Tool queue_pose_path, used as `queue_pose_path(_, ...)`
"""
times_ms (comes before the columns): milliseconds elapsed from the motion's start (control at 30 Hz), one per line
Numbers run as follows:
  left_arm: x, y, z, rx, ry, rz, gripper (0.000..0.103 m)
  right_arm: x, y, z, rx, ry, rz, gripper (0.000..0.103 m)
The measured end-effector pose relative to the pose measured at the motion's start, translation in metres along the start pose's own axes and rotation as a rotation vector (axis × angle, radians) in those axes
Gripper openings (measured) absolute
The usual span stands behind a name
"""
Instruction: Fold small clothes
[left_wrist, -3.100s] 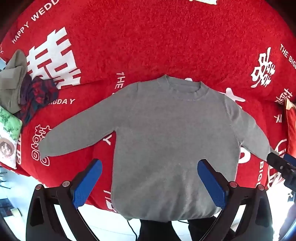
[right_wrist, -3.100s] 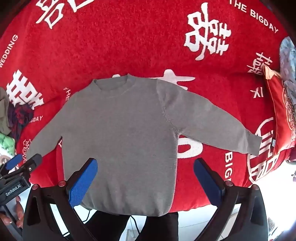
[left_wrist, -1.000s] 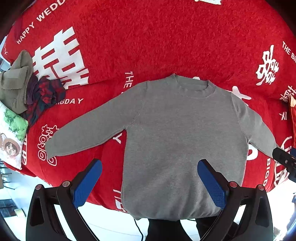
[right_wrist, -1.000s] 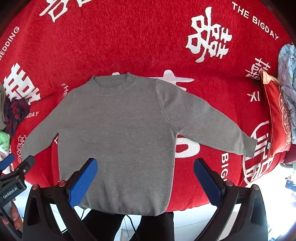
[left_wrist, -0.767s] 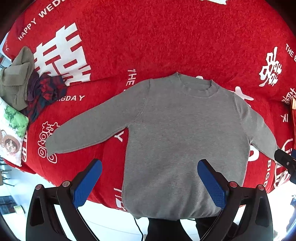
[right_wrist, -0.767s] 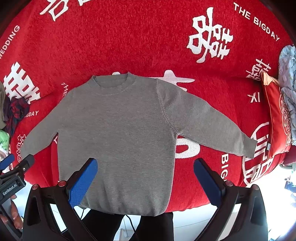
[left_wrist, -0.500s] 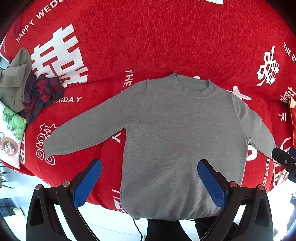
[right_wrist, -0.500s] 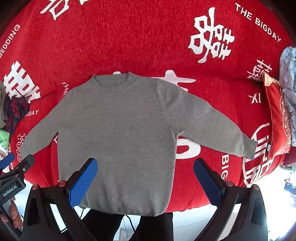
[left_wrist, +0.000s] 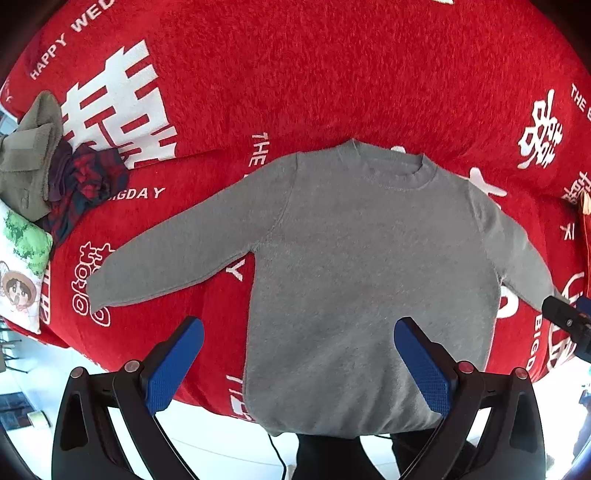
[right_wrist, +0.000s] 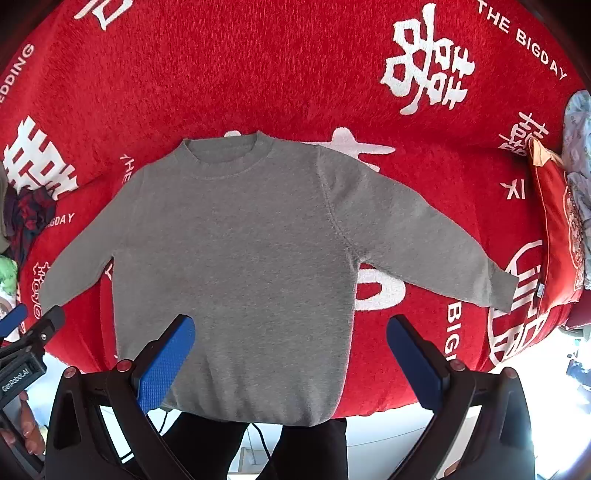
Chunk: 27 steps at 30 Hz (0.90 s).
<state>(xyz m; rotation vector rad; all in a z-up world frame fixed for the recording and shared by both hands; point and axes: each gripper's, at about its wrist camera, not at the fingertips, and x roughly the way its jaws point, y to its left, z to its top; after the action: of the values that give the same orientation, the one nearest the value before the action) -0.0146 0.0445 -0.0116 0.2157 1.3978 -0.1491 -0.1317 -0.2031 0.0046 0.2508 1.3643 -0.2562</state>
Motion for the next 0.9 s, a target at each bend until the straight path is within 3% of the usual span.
queue_pose_path(500,0.021,0.005,0.008,-0.015,0.03,-0.01,0.103,0.024,0.002,0.001,0.008,0.029,0.03,0.103)
queue_pose_path(667,0.05,0.02,0.011,-0.071,0.049,-0.021,0.103,0.051,0.017,-0.001,-0.053,0.06,-0.01,0.103)
queue_pose_path(900,0.104,0.041,0.014,-0.123,0.078,-0.01,0.103,0.092,0.022,0.003,-0.03,0.066,-0.02,0.103)
